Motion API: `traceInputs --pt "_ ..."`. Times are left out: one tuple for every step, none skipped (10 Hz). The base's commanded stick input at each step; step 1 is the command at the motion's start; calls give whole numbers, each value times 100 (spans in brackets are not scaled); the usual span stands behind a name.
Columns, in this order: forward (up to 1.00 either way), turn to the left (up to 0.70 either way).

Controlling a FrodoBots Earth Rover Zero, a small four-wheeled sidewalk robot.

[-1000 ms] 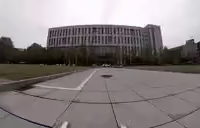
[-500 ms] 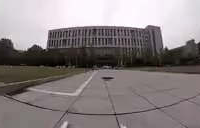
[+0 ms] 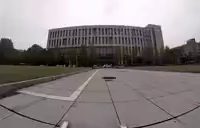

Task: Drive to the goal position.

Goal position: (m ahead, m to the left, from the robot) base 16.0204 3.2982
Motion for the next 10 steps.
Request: traceInputs --pt "70 0" --pt "70 0" --pt "70 0" --pt "70 0" --pt "70 0" --pt "70 0" --pt "70 0" --pt "70 0" --pt "70 0" --pt "70 0"
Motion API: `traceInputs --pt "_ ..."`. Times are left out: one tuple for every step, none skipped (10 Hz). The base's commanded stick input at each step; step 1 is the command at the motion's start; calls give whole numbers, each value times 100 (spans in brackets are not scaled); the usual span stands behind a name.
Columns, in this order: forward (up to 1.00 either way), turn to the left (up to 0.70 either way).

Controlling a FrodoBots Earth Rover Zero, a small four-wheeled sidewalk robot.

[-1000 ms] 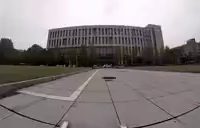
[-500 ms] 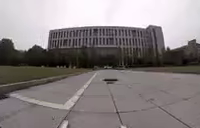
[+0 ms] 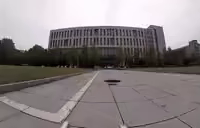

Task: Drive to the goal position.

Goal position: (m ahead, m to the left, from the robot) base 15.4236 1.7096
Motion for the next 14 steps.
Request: traceInputs --pt "70 0" --pt "70 0" --pt "70 1" --pt "70 4" --pt "70 28" --pt "70 33" --pt "70 24" --pt "70 7" --pt "70 1" --pt "70 0" --pt "70 0" --pt "70 0" --pt "70 0" --pt "70 0"
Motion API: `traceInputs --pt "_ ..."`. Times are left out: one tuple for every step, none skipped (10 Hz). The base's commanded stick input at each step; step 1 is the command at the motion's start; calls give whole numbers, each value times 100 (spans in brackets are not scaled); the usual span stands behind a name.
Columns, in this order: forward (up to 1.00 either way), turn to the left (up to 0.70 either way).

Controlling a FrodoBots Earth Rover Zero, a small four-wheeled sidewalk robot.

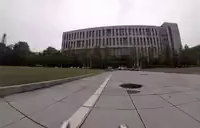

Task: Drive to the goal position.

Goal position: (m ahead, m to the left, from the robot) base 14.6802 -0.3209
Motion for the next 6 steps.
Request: traceInputs --pt "70 0" --pt "70 0" --pt "70 0" --pt "70 0" --pt "70 -8" --pt "70 -33"
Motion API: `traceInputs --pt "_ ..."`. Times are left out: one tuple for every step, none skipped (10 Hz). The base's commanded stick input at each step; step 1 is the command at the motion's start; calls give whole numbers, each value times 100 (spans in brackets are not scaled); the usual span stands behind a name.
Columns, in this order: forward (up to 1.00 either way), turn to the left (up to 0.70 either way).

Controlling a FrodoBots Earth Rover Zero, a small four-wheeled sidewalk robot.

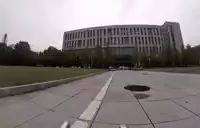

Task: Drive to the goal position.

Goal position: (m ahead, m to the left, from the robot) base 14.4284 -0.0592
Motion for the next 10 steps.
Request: traceInputs --pt "70 -35" --pt "70 -35" --pt "70 -35" --pt "70 -29" --pt "70 -7" --pt "70 0" --pt "70 0" --pt "70 0" --pt "70 0" --pt "70 0"
